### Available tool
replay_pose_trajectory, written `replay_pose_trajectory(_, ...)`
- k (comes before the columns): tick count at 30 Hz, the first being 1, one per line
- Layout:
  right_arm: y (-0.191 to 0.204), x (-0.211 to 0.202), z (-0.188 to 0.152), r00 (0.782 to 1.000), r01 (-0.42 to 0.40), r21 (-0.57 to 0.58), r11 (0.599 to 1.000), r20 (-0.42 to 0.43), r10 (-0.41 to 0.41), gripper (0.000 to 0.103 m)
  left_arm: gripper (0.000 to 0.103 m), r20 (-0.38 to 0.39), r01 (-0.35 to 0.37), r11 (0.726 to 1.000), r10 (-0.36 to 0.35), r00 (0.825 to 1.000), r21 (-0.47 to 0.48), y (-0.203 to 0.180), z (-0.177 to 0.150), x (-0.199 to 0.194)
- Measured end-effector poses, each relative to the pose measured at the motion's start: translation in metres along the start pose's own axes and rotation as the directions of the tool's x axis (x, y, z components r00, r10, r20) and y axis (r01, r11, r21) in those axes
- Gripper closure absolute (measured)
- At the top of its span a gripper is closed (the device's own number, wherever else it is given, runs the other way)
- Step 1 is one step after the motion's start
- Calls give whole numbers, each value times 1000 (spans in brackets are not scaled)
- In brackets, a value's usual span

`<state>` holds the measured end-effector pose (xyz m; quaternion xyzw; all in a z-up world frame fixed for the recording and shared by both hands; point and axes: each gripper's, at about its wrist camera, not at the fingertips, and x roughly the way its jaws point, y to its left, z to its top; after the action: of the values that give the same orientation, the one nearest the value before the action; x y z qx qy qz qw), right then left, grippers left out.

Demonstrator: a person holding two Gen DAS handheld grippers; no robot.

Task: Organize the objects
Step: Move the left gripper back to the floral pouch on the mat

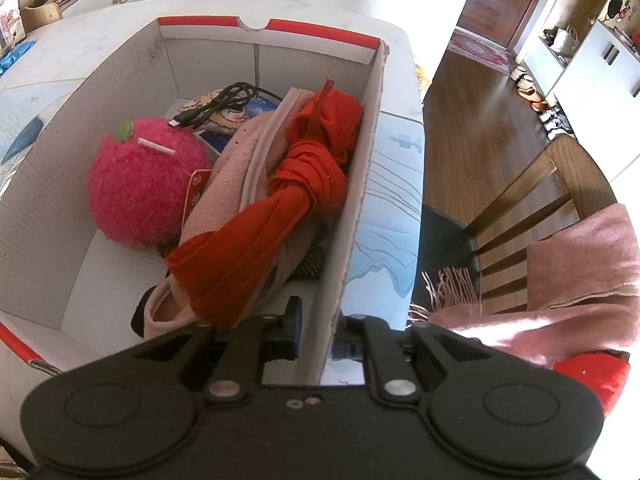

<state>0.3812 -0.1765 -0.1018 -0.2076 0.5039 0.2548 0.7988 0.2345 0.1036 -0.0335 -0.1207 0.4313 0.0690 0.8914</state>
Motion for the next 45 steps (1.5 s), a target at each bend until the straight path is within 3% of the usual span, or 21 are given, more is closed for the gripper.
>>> replay_pose_trajectory(13, -1, -1, 0, 1000, 1, -1, 1000, -2, -1, 90, 2, -105, -80, 991, 69, 992, -107, 38, -51, 40)
replay_pose_trajectory(22, 0, -2, 1, 1000, 2, -1, 1000, -2, -2, 89, 2, -136, -180, 982, 171, 976, -59, 36, -75, 66)
replay_pose_trajectory(32, -1, -2, 0, 1000, 4, -4, 1000, -4, -4, 89, 4, -104, -240, 971, 241, 965, 19, 30, -85, 75)
replay_pose_trajectory(35, -2, -2, -1, 1000, 4, -4, 1000, -5, -4, 89, 18, -103, -222, 975, 222, 970, 17, 29, -85, 76)
replay_pose_trajectory(37, -3, -2, -2, 1000, 3, -5, 1000, -7, -3, 89, 33, -106, -217, 976, 217, 970, 16, 29, -84, 76)
replay_pose_trajectory(41, -3, -2, -1, 1000, 3, -5, 1000, -7, -3, 89, 42, -121, -186, 982, 180, 976, -36, 34, -83, 73)
replay_pose_trajectory(45, -3, -2, -1, 1000, 3, -5, 1000, -7, -4, 89, 57, -121, -155, 985, 145, 982, -74, 37, -80, 69)
